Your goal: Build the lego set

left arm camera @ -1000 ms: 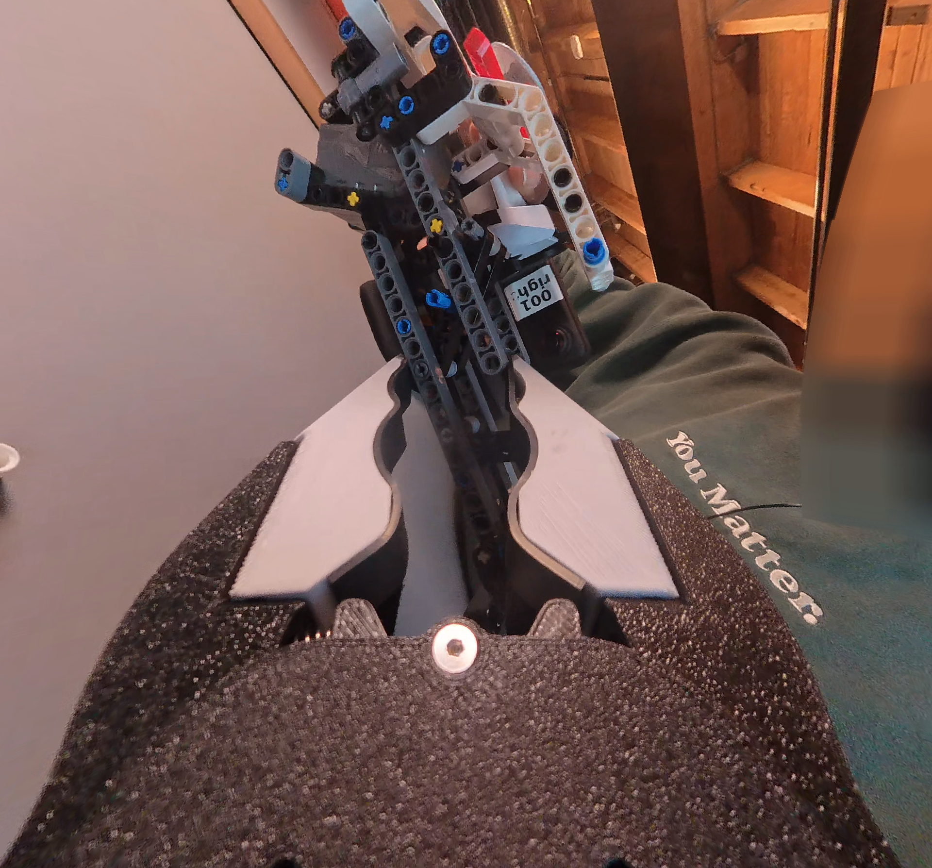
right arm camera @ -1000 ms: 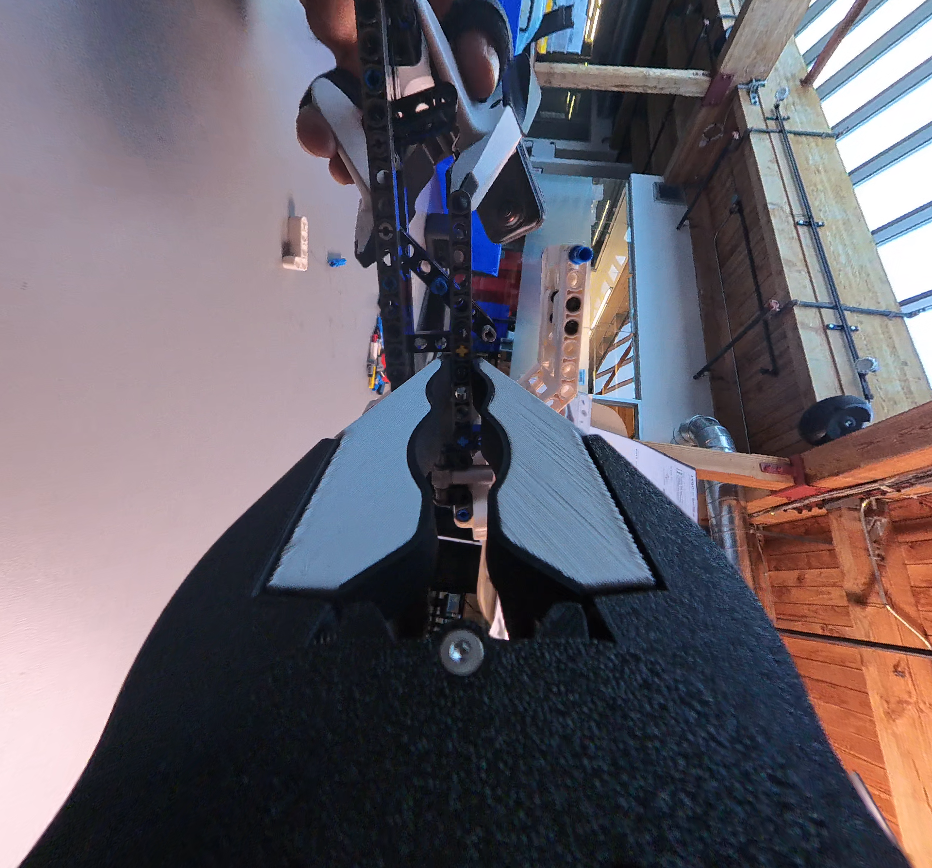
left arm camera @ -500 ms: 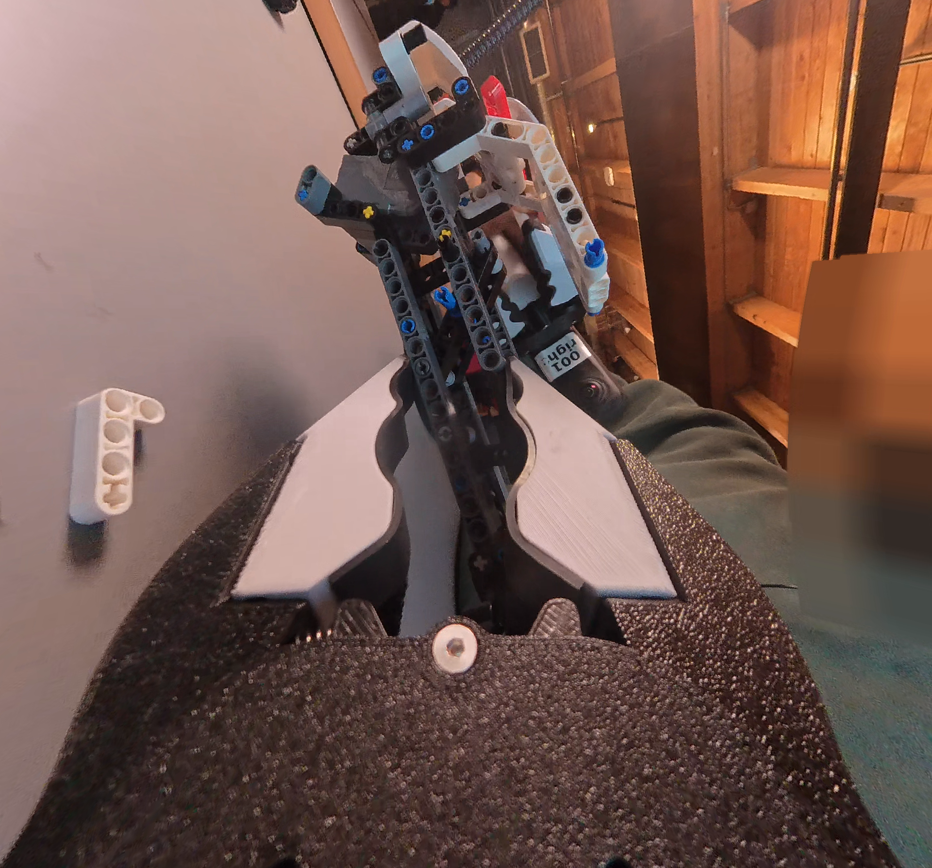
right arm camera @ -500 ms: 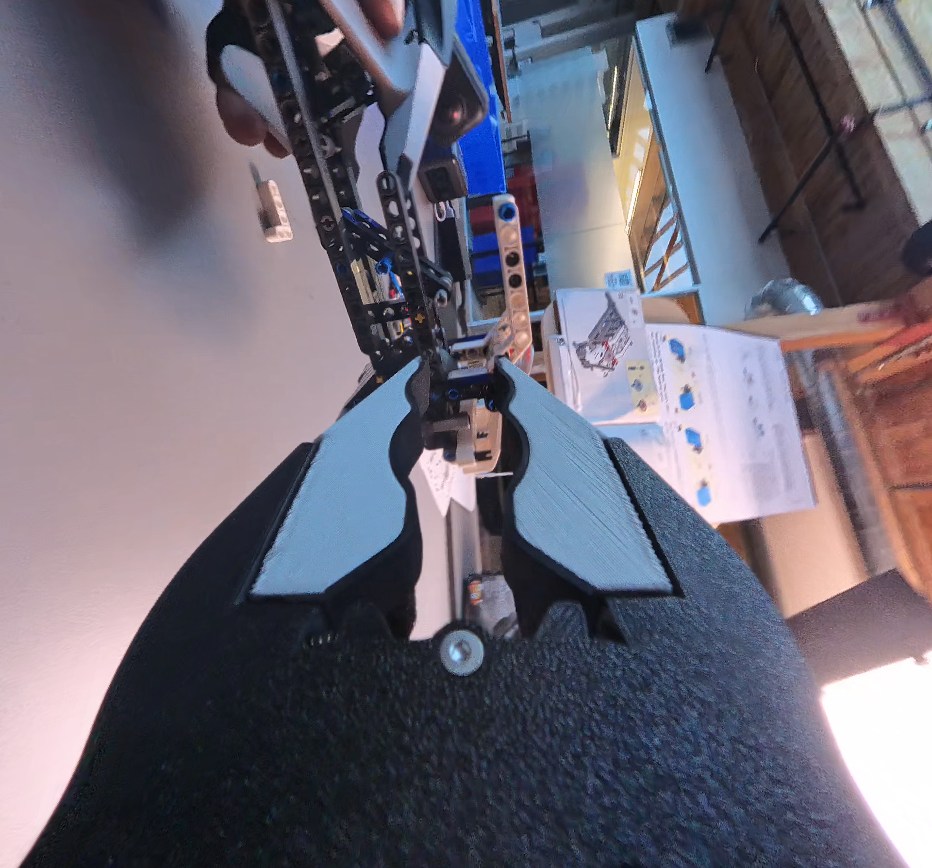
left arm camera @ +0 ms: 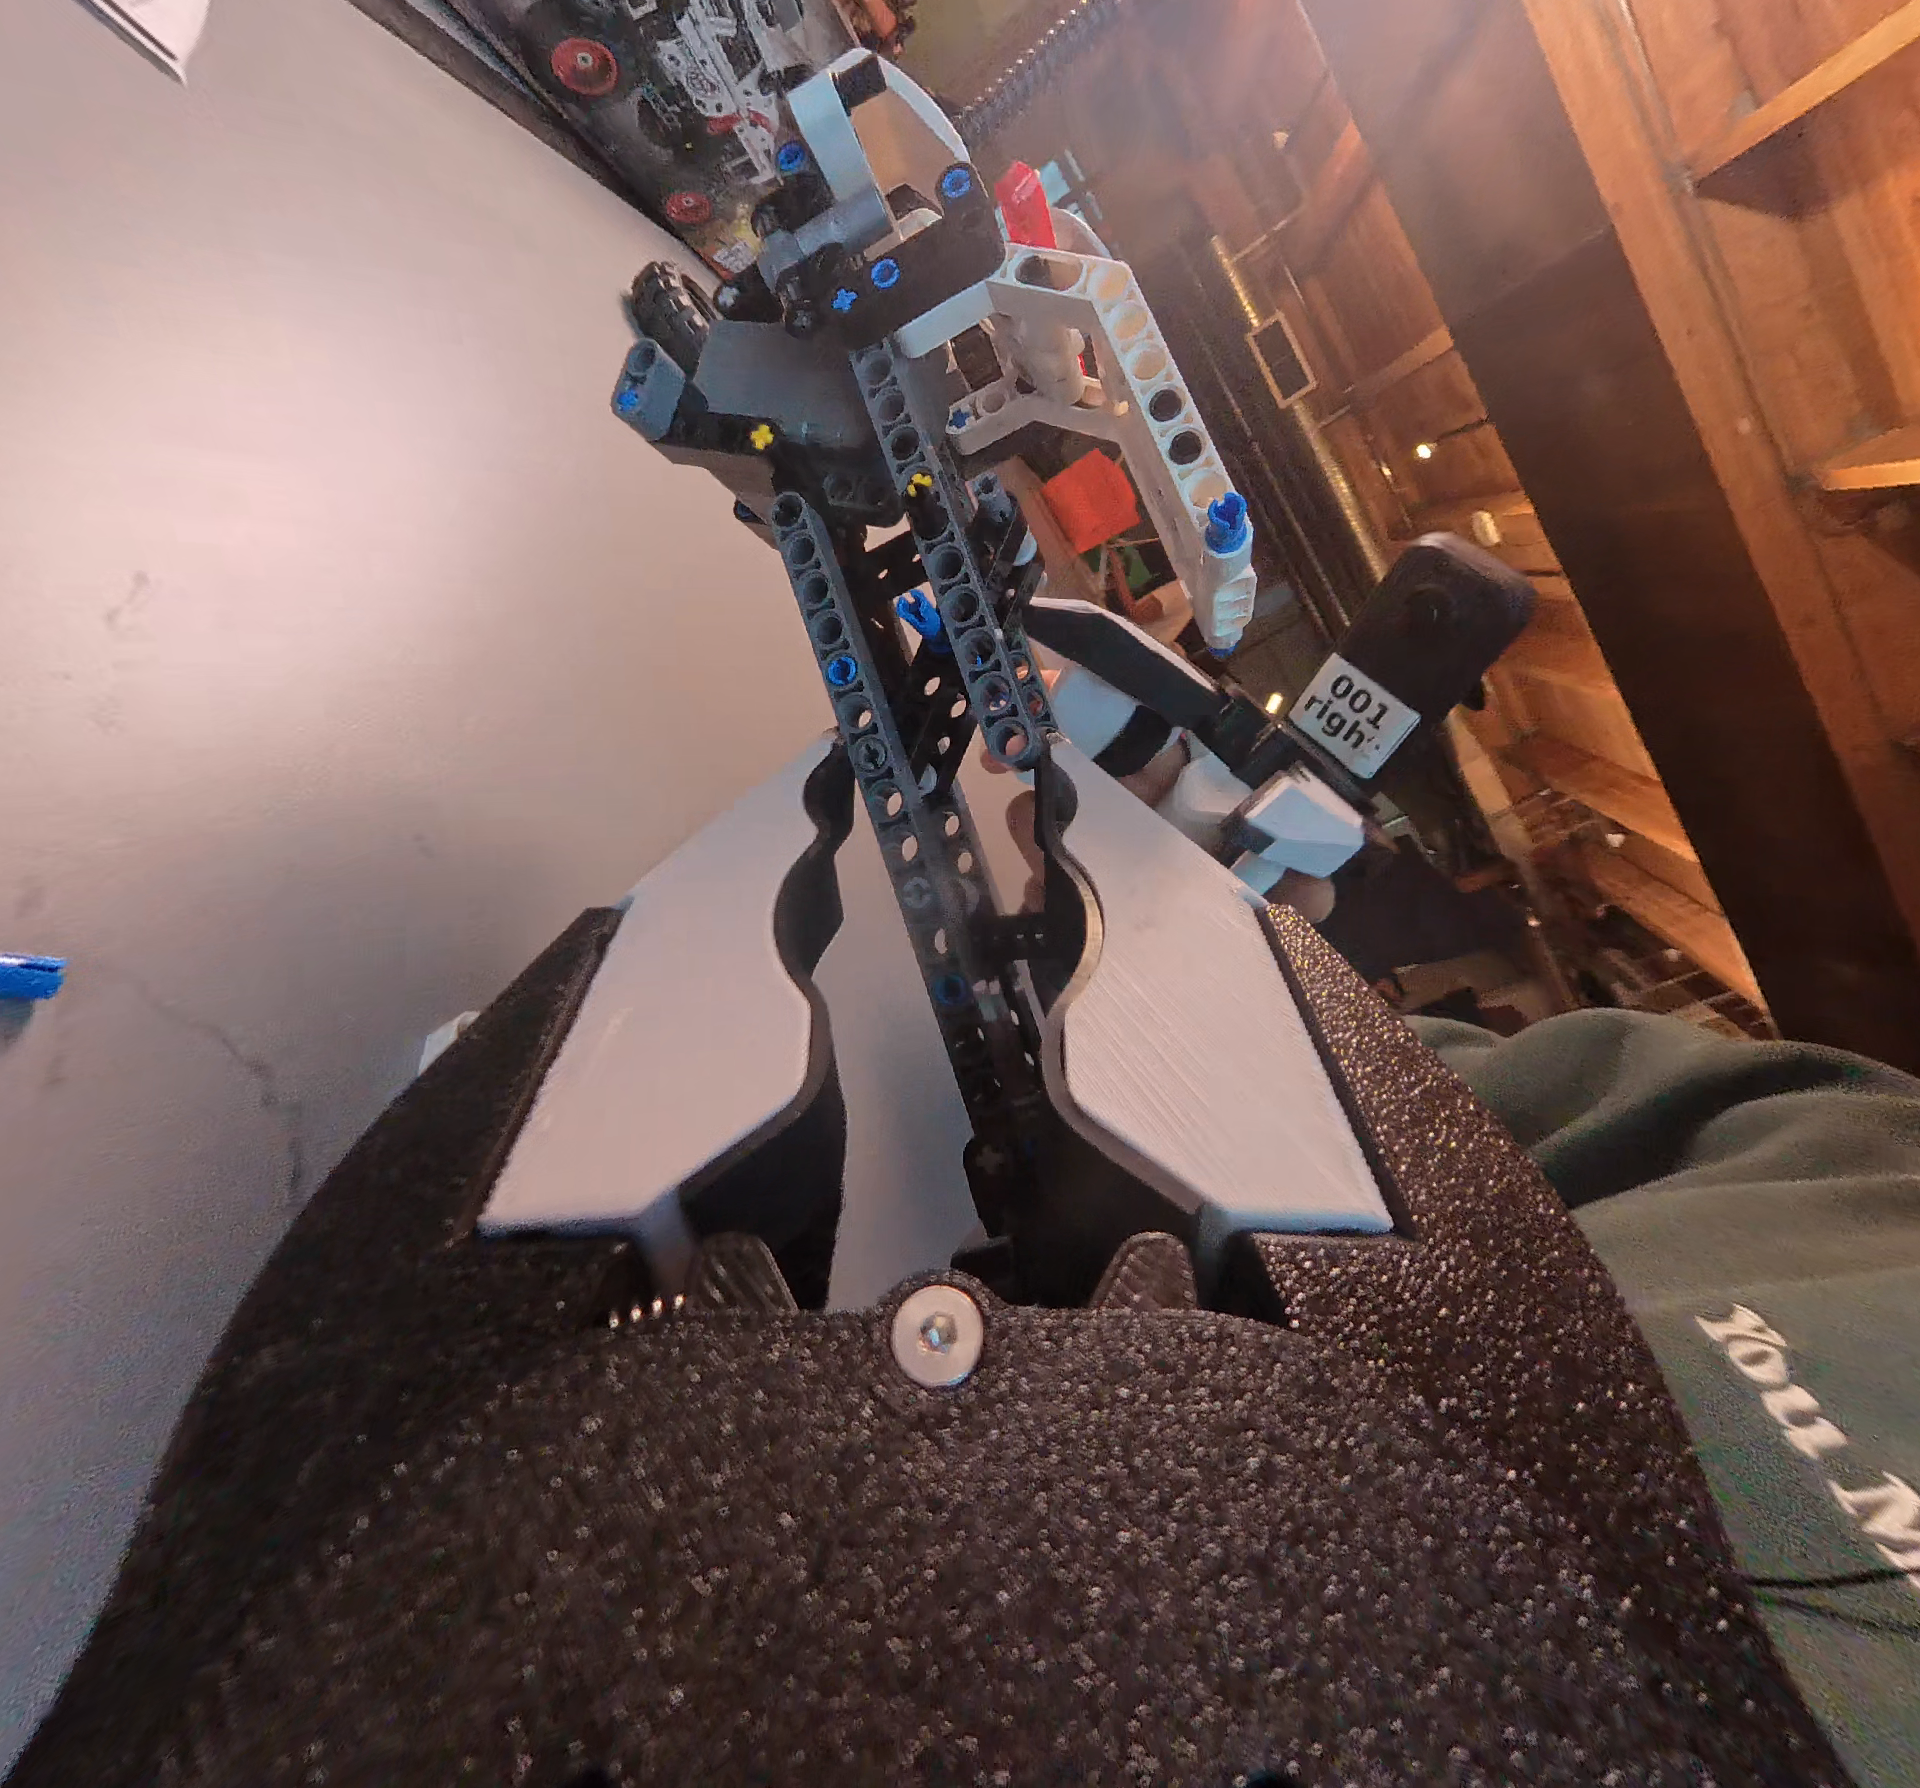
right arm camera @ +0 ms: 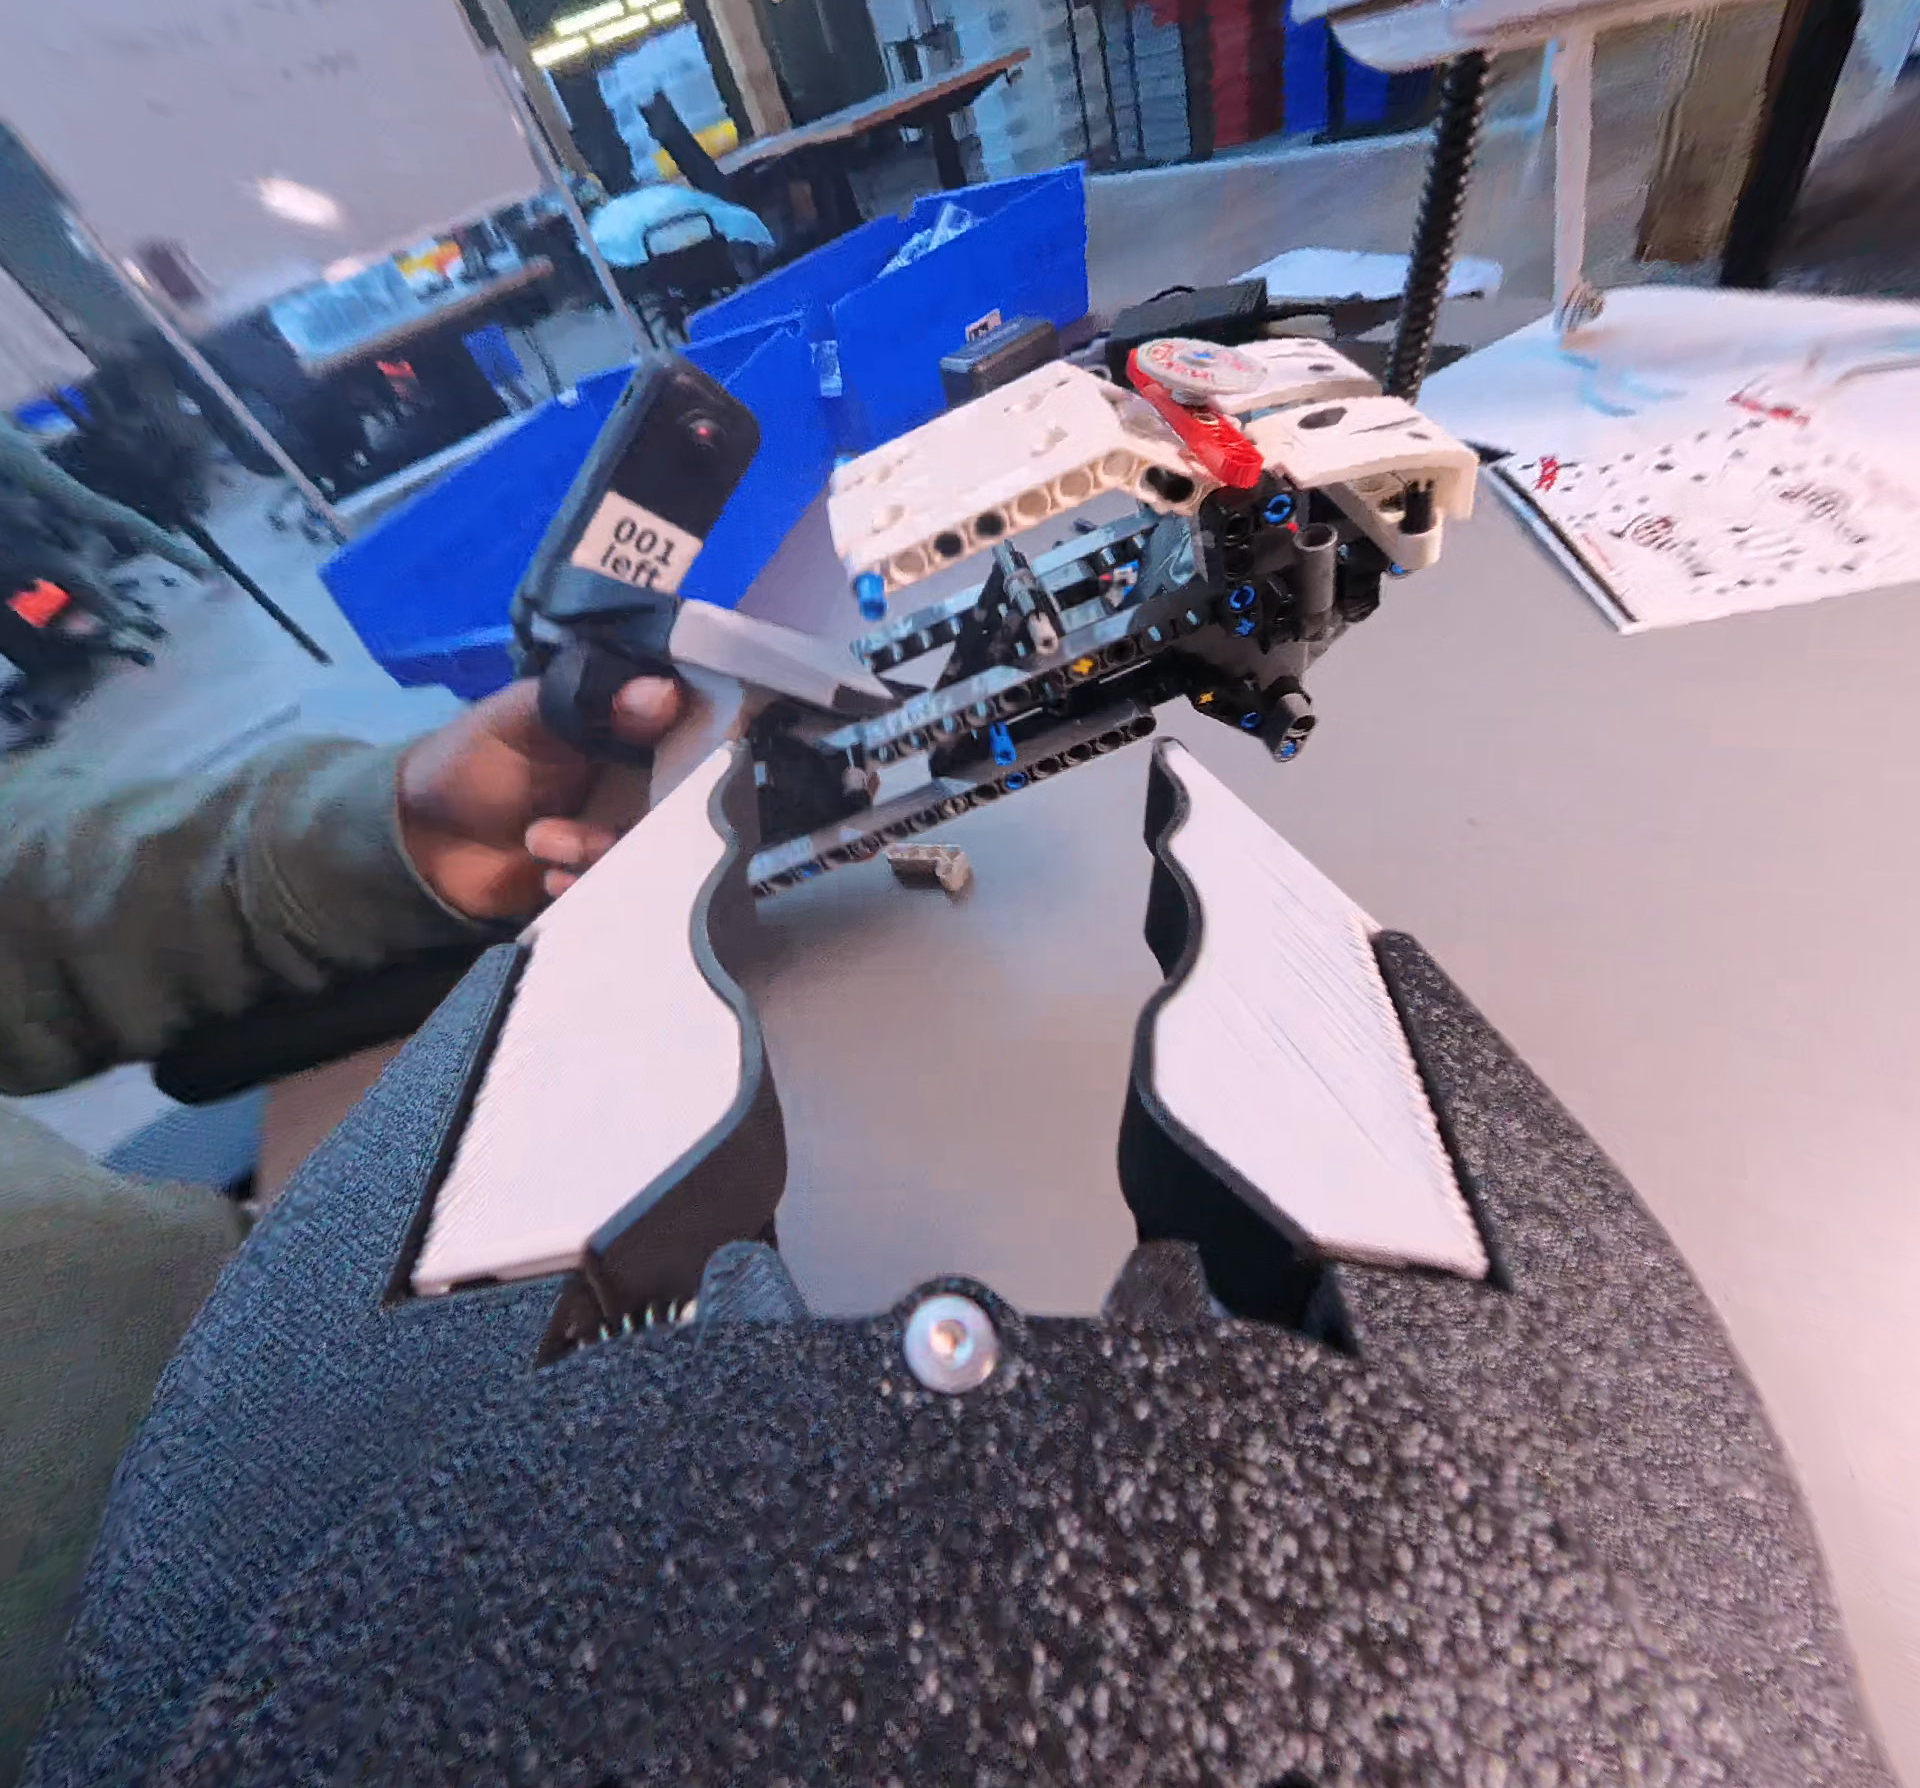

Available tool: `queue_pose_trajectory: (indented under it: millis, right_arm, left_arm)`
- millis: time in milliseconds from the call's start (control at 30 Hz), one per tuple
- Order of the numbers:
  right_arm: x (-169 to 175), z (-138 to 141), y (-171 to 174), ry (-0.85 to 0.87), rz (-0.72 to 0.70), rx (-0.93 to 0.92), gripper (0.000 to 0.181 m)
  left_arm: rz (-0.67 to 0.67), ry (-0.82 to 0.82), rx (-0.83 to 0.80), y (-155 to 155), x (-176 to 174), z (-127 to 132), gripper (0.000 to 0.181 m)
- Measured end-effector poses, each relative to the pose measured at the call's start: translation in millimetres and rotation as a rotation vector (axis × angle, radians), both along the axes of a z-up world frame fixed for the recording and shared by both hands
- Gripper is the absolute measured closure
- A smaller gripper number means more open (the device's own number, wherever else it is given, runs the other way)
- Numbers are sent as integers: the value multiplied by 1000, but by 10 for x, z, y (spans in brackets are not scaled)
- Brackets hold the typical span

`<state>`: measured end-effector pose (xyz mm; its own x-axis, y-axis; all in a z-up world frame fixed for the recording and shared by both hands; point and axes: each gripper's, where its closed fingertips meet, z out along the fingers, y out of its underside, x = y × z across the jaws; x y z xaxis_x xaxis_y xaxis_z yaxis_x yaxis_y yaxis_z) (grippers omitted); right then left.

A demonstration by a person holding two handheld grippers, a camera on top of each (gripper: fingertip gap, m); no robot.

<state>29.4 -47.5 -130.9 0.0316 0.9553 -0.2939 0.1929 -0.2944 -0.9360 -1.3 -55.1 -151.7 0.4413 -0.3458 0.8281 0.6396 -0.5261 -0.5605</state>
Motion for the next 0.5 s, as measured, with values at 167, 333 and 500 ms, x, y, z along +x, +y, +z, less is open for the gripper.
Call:
queue_pose_trajectory:
  millis: [167, 333, 500]
  right_arm:
    - [-156, 84, 65, 12, 14, -236, 100]
    - [-182, 110, 59, 38, 51, -349, 108]
    - [-125, 180, 70, 145, 136, -471, 124]
  left_arm:
    - [89, 233, 44, 34, 92, 5, 147]
    - [217, 694, 117, 36, 51, -19, 147]
    - [287, 987, 205, 36, 9, 48, 147]
